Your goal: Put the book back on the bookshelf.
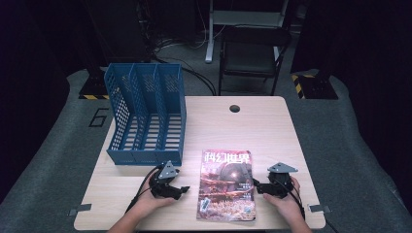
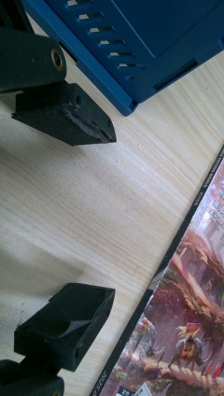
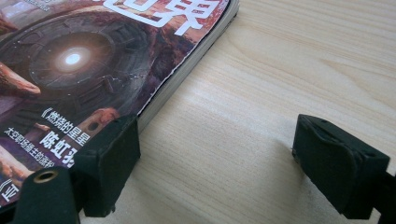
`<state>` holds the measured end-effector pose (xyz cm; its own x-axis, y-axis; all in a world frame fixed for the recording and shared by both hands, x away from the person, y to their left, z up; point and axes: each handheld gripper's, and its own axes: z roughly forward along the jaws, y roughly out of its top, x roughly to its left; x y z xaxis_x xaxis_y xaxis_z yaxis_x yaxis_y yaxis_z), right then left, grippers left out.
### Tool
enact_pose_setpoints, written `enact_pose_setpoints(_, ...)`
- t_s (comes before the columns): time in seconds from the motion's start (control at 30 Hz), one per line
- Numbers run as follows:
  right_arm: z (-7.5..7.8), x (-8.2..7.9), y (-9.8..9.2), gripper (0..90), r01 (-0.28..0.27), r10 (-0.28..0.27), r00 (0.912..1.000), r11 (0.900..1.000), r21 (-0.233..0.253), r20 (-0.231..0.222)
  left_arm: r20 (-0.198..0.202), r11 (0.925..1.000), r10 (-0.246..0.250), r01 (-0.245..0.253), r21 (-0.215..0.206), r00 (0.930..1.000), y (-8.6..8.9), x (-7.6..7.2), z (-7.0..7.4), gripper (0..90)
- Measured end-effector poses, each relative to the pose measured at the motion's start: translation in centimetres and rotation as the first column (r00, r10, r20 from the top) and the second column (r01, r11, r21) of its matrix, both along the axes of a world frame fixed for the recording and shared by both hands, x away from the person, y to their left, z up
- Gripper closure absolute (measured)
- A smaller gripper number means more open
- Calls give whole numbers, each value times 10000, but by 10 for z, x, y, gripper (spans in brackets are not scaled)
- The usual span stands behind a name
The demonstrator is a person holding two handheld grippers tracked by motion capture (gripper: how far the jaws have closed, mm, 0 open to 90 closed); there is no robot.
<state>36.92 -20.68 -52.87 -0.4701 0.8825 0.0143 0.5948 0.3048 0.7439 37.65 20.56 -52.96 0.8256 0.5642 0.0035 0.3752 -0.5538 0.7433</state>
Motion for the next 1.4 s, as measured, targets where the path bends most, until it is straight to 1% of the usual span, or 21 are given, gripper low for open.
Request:
enact_pose_setpoints(0.1, 0, 0, 0, 137, -58, 58, 10000, 10000, -28, 58, -53, 10000, -83, 83, 37, 10000, 0, 0, 1, 211)
enact_pose_setpoints(0.17, 0, 0, 1, 136, 28, -28, 10000, 10000, -34, -31, -52, 9999, -116, 117, 51, 9999, 0, 0, 1, 209)
enact_pose_setpoints(0.23, 0, -1, 1, 138, 43, -43, 10000, 10000, -68, 9, 18, 9999, -70, 69, 85, 10000, -1, -1, 0, 177)
enact_pose_setpoints(0.33, 0, -1, 1, 138, 72, -72, 10000, 9999, -84, 33, -61, 9996, -183, 184, 191, 9998, -1, -1, 0, 153)
enact_pose_setpoints(0.6, -1, -1, 2, 142, 110, -109, 9999, 9999, -93, 80, -93, 9997, -150, 152, 183, 9998, -1, -1, 0, 151)
enact_pose_setpoints(0.67, 0, -3, 3, 154, 254, -253, 9996, 9997, -17, 86, -62, 9999, -107, 108, 114, 9999, -2, -1, 0, 150)
enact_pose_setpoints(0.77, 1, -3, 2, 198, 103, -103, 9999, 9999, -133, 12, -8, 9998, -90, 90, 174, 10000, -2, -1, 0, 150)
enact_pose_setpoints(0.8, 3, -4, 1, 214, 139, -142, 9998, 9996, -233, -114, 12, 9999, -25, 25, 127, 10000, -2, -2, 0, 150)
enact_pose_setpoints(0.83, 5, -4, 3, 243, 324, -329, 9990, 9994, -154, -311, -96, 9999, -55, 56, 85, 9999, -2, -2, 0, 145)
enact_pose_setpoints(0.9, 8, -5, 6, 293, 622, -622, 9960, 9981, -15, -637, -133, 9999, -83, 85, 134, 9999, -2, -3, 0, 143)
enact_pose_setpoints(0.93, 8, -5, 6, 293, 622, -622, 9960, 9981, -15, -637, -147, 9999, -55, 57, 116, 9999, -2, -3, 0, 143)
enact_pose_setpoints(0.97, 12, -5, 5, 355, 599, -602, 9936, 9982, -64, -956, -133, 9999, -82, 84, 131, 9999, -2, -3, 0, 143)
enact_pose_setpoints(1.0, 12, -5, 5, 355, 599, -602, 9936, 9982, -64, -956, -134, 9999, -75, 77, 131, 9999, -2, -3, 0, 143)
enact_pose_setpoints(1.03, 15, -7, 4, 428, 538, -512, 9918, 9984, 193, -1173, -134, 9999, -61, 63, 132, 9999, -3, -3, 0, 143)
enact_pose_setpoints(1.07, 15, -7, 4, 428, 538, -512, 9918, 9984, 193, -1173, -135, 9999, -63, 65, 135, 9999, -3, -3, 0, 143)
enact_pose_setpoints(1.1, 16, -7, 4, 433, 489, -438, 9907, 9981, 365, -1286, -136, 9999, -58, 60, 133, 9999, -3, -3, 0, 143)
enact_pose_setpoints(1.23, 19, -10, 6, 469, 340, -290, 9918, 9987, 383, -1242, -141, 9999, -26, 28, 151, 9999, -3, -3, 0, 145)
enact_pose_setpoints(1.3, 20, -11, 7, 482, 303, -235, 9912, 9983, 498, -1302, -146, 9999, -5, 7, 150, 9999, -3, -3, 0, 145)
enact_pose_setpoints(1.33, 22, -11, 7, 493, 205, -144, 9911, 9988, 455, -1320, -67, 9999, -3, 4, 163, 10000, -3, -2, 0, 146)
enact_pose_setpoints(1.37, 24, -13, 9, 504, 195, -114, 9913, 9980, 601, -1311, -61, 9999, 54, -53, 147, 10000, -3, -2, 0, 149)
enact_pose_setpoints(1.4, 24, -13, 9, 504, 195, -114, 9913, 9980, 601, -1311, 8, 9997, 210, -210, 123, 9998, -4, -3, 0, 149)
